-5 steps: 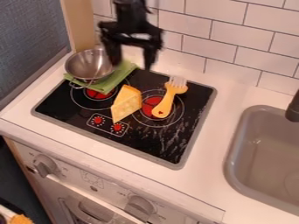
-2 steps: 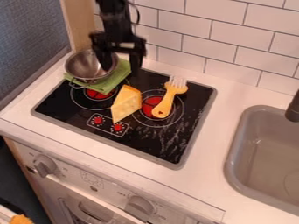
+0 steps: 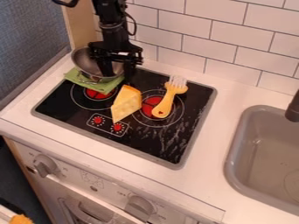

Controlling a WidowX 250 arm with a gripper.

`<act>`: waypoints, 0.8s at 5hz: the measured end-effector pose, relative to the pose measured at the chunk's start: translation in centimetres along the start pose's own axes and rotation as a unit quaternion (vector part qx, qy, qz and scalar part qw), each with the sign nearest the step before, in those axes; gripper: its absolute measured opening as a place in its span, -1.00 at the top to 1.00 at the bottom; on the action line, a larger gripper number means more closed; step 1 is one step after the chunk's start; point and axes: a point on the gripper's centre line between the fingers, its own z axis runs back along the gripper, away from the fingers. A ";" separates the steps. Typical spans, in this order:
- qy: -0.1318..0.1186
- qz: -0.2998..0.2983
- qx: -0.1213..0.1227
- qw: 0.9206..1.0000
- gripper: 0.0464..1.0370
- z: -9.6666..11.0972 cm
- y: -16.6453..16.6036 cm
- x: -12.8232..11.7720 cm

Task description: Move the silver pan to the bottom right side of the stove

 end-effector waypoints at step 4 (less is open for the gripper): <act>-0.057 -0.010 0.021 0.998 0.91 5.5 0.1 0.1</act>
